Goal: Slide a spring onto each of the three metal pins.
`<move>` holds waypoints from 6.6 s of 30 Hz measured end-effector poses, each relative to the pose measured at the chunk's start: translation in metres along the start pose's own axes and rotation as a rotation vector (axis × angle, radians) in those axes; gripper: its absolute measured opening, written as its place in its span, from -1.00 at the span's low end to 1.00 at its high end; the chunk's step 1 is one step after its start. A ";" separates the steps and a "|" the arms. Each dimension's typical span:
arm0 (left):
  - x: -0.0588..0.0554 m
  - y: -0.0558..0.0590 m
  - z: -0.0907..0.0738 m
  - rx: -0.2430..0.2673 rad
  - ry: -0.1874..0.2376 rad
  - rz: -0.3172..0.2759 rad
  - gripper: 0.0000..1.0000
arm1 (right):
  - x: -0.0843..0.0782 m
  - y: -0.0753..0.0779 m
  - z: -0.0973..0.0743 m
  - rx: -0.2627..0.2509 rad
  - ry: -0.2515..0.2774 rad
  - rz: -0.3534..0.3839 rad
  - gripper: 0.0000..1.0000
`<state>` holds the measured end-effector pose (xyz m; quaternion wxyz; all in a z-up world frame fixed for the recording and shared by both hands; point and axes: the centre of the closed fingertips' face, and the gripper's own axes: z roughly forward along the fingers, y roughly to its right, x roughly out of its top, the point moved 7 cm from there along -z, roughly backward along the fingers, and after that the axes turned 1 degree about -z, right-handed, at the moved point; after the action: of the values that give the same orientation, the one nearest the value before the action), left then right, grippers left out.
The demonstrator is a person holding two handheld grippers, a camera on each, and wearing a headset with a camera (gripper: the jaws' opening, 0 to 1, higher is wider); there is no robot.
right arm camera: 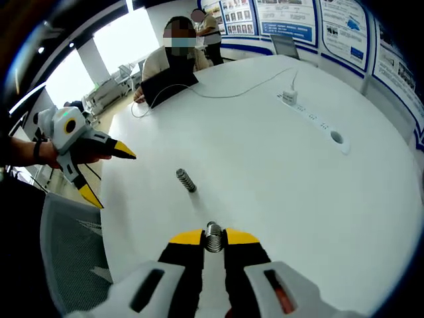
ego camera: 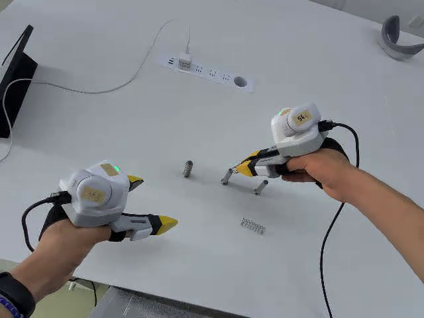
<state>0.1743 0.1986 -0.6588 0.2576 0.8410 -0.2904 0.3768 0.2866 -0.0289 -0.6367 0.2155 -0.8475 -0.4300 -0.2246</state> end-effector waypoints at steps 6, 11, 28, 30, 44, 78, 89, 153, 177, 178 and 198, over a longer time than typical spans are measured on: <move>-0.002 -0.001 -0.001 0.004 -0.001 -0.013 0.40 | 0.002 -0.002 0.004 0.008 -0.003 -0.005 -0.75; -0.002 -0.002 -0.003 0.006 -0.001 -0.017 0.40 | 0.004 -0.003 0.006 0.012 -0.008 -0.012 -0.75; -0.002 -0.001 -0.005 0.005 -0.002 -0.027 0.39 | 0.007 -0.004 0.015 0.016 -0.030 -0.039 -0.75; -0.002 -0.001 -0.005 0.005 -0.003 -0.026 0.39 | 0.008 -0.005 0.017 0.014 -0.040 -0.056 -0.75; -0.001 -0.004 -0.006 0.007 0.003 -0.019 0.41 | 0.007 -0.006 0.025 0.013 -0.071 -0.102 -0.75; 0.000 -0.011 -0.006 0.013 0.006 -0.018 0.44 | -0.011 -0.004 0.052 -0.008 -0.087 -0.097 -0.74; 0.001 -0.012 -0.010 0.020 0.006 -0.020 0.44 | -0.011 -0.005 0.058 -0.014 -0.081 -0.097 -0.70; 0.009 0.014 -0.020 0.020 0.013 -0.002 0.45 | -0.040 -0.043 -0.011 -0.093 0.151 0.025 0.25; 0.014 0.018 -0.019 0.027 0.019 0.001 0.46 | -0.069 -0.055 -0.034 -0.146 0.253 0.126 0.35; 0.014 0.019 -0.018 0.026 0.019 0.000 0.46 | -0.070 -0.055 -0.034 -0.148 0.253 0.130 0.36; 0.020 0.021 -0.012 0.021 0.022 0.000 0.47 | -0.107 -0.060 -0.042 -0.170 0.263 0.210 0.43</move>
<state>0.1651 0.1863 -0.6315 0.2521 0.8393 -0.2837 0.3892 0.1723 -0.0876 -0.6528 0.2195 -0.8663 -0.2867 -0.3451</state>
